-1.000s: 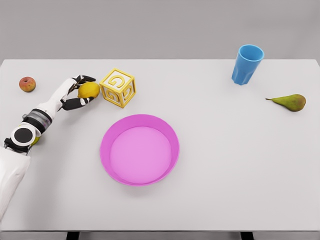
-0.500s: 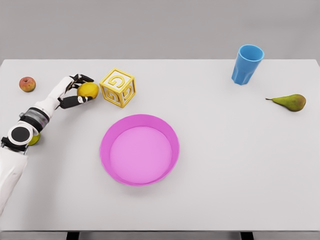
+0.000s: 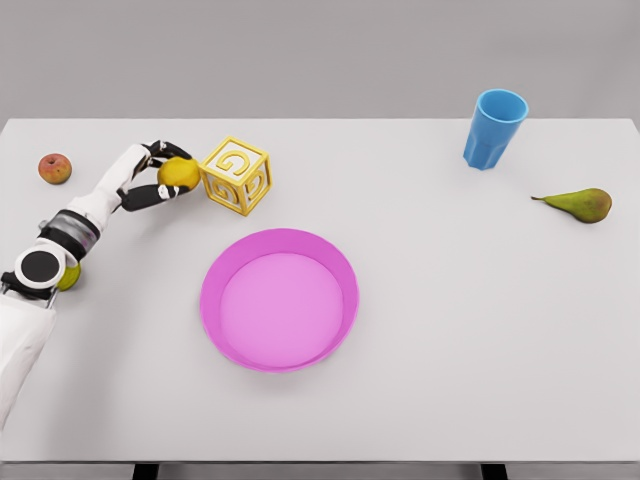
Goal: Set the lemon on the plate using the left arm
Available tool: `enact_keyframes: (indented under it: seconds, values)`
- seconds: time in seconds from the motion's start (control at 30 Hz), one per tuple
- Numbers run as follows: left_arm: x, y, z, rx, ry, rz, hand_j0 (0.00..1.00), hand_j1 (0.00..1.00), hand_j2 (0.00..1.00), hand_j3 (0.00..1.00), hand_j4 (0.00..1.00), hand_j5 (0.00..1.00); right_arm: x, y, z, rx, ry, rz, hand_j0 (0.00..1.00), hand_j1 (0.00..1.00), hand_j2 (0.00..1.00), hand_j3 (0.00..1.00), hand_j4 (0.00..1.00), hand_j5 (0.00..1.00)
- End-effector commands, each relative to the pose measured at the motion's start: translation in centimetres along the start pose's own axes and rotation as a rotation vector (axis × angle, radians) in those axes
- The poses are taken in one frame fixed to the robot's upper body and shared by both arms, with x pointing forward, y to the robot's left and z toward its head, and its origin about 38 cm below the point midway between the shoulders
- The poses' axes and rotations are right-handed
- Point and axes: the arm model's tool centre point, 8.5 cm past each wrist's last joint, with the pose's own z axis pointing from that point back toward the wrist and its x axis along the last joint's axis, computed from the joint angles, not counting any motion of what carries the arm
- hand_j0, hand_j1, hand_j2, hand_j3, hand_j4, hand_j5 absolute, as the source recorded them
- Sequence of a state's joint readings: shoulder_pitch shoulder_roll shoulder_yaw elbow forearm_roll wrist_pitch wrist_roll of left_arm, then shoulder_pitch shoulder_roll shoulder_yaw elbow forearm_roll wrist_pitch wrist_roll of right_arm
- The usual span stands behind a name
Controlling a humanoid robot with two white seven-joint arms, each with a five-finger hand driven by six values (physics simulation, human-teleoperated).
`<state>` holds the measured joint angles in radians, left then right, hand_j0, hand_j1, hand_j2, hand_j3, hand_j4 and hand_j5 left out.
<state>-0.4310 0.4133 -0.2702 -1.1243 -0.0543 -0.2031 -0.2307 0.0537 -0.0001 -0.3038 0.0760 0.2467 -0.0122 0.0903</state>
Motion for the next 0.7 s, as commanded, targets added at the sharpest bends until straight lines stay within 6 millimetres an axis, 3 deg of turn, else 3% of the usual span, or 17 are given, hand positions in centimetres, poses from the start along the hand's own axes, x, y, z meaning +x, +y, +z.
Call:
enact_keyframes:
  seconds: [0.0,0.23,0.67]
  values:
    - [0.1,0.3,0.1,0.008,-0.005,0.007,0.52,0.52,0.52,0.52,0.52,0.52,0.0,0.0,0.0,0.0,-0.001,0.001,1.0,1.0,1.0,1.0,1.0,1.0]
    - [-0.4,1.7,0.9,0.031,0.007,0.006,0.52,0.52,0.52,0.52,0.52,0.52,0.0,0.0,0.0,0.0,-0.001,0.001,1.0,1.0,1.0,1.0,1.0,1.0]
    - [0.0,2.2,3.0,0.044,-0.023,-0.003,0.52,0.52,0.52,0.52,0.52,0.52,0.0,0.0,0.0,0.0,0.001,0.0,1.0,1.0,1.0,1.0,1.0,1.0]
